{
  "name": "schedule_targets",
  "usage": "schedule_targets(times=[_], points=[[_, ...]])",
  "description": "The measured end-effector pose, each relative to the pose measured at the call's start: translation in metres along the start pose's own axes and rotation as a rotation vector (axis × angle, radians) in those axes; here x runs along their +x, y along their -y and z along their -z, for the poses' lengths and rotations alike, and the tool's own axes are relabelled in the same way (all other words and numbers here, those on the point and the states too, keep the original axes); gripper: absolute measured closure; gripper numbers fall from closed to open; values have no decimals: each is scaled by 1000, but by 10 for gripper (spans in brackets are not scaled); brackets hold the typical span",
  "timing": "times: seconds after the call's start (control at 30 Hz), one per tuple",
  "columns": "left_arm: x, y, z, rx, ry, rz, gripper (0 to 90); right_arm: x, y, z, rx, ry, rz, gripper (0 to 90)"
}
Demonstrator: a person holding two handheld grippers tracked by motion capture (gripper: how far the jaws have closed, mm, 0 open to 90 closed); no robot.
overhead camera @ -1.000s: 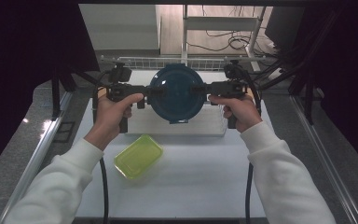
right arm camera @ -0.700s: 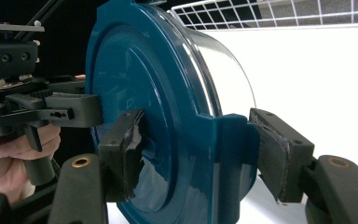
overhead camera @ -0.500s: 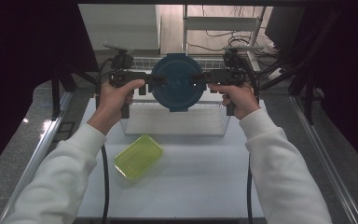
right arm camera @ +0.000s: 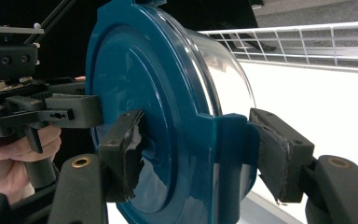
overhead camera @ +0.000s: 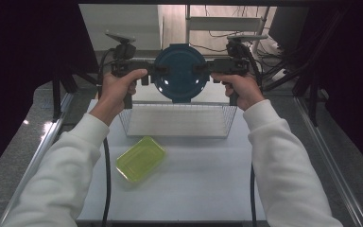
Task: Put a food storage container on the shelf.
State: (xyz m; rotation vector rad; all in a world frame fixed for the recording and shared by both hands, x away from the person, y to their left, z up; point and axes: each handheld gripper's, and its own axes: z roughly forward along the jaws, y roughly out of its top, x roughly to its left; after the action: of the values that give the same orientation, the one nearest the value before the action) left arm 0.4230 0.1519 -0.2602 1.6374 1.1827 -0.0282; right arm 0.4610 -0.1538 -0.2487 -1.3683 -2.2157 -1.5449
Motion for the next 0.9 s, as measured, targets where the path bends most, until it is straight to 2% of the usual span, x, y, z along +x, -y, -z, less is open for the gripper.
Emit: schedule_targets(times=[0.4,0.53,0.67,0.9], points=[[17,-4,-10,11,13,17,361,-9,-7,-12,19,11,-24,373],[24,-5,-16,25,13,21,361,-15,-7,-16,27,14,-36,373],[29,-4,-22,33,14,48,361,-22,-7,-21,38,15,-56,373],[45,-3,-34,57,16,71,359,-38,-6,-34,56,15,-94,372]])
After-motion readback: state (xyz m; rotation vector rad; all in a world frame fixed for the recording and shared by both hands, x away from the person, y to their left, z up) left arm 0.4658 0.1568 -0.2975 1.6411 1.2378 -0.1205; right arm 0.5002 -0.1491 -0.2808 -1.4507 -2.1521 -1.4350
